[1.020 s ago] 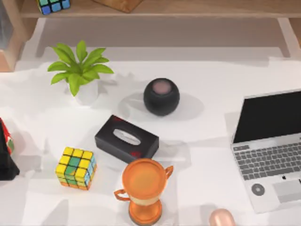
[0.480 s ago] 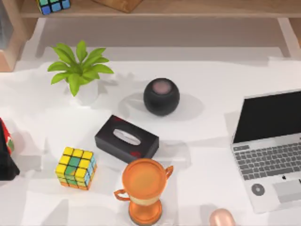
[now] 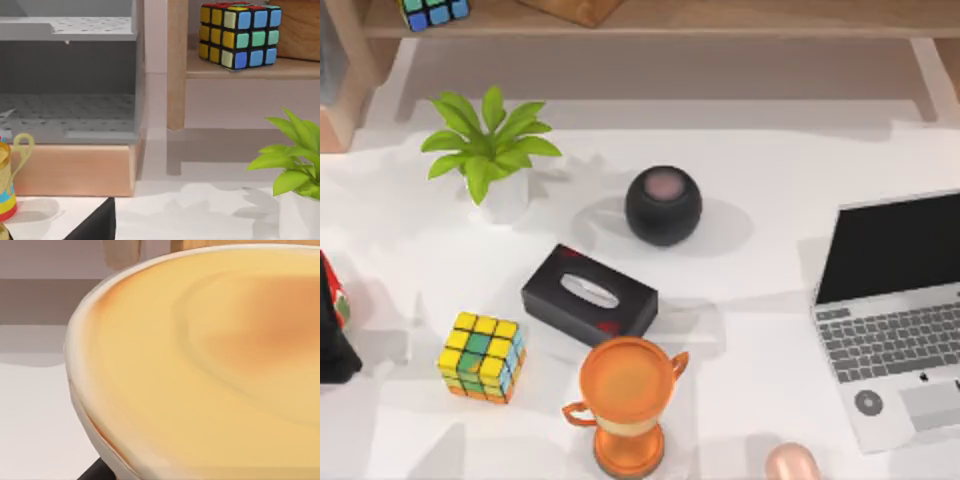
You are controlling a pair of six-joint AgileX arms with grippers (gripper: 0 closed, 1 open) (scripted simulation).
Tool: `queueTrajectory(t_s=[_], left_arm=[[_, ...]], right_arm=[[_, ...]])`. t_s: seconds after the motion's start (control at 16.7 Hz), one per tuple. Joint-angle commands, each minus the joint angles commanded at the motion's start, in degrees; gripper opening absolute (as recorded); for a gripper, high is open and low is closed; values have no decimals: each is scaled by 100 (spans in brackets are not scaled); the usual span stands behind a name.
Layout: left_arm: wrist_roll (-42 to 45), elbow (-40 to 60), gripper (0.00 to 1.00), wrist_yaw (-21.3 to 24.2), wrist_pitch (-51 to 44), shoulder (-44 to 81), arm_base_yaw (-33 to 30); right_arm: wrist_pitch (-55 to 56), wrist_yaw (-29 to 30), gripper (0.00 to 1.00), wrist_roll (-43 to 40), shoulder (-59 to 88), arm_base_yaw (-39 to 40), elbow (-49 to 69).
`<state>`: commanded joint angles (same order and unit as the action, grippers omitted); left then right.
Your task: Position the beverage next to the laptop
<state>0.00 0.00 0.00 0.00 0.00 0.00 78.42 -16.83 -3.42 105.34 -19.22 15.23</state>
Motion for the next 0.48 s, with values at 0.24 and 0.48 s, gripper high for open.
queueTrajectory(t_s=[0.24,0.48], left_arm=[[0,0,100,0,0,0,0],[0,0,100,0,0,0,0]], right_arm=[[0,0,0,0,0,0,0],[33,-32,0,-52,-84,-82,5]])
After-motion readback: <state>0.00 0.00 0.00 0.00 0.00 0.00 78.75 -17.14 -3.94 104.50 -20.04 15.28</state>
